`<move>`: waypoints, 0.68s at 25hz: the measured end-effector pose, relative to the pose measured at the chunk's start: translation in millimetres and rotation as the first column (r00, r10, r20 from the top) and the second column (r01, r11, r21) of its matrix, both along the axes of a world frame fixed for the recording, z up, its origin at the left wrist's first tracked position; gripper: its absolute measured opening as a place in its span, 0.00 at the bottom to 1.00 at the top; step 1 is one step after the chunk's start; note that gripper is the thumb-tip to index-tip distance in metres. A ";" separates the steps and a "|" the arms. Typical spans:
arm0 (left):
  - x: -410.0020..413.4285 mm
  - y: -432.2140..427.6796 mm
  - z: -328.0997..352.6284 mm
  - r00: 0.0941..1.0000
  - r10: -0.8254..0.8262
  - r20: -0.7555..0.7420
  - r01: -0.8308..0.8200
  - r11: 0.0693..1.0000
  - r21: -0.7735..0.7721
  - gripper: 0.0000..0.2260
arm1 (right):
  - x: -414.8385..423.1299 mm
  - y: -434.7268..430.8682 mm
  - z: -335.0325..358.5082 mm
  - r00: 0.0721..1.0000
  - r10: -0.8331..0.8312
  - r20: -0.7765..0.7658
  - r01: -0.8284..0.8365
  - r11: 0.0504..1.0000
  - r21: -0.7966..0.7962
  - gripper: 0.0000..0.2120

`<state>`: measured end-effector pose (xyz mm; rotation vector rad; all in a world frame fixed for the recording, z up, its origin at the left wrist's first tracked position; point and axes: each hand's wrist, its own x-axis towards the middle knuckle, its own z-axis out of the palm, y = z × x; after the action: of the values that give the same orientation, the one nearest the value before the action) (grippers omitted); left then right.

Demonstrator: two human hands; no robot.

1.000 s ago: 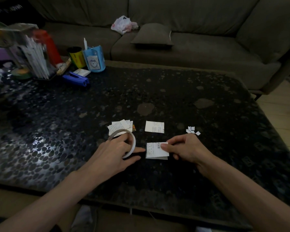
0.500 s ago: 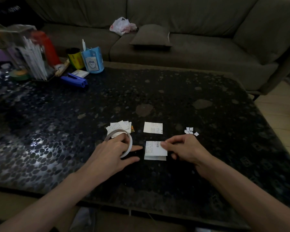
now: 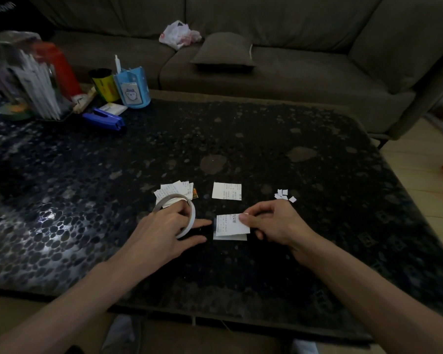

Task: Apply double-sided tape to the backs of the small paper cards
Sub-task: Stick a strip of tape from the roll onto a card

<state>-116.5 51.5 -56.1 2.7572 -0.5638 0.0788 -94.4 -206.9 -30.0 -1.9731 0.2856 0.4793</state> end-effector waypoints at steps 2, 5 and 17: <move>0.0 -0.6 0.1 1.000 -0.006 0.002 0.007 1.000 -0.016 0.18 | -1.8 0.0 -1.3 1.000 0.013 0.023 -0.013 1.000 0.001 0.05; 0.0 -1.4 0.2 1.000 -0.009 0.009 0.010 0.999 -0.031 0.17 | -3.0 1.6 -3.1 0.998 0.005 0.061 -0.004 1.000 -0.017 0.05; 1.1 -3.0 2.8 1.000 -0.006 -0.007 0.006 0.999 -0.048 0.17 | -4.9 6.9 -2.9 0.992 0.047 0.114 -0.030 0.989 -0.146 0.05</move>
<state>-115.4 48.5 -53.4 2.7082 -0.5614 0.0798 -99.2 -200.0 -32.9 -2.1419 0.2123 0.3742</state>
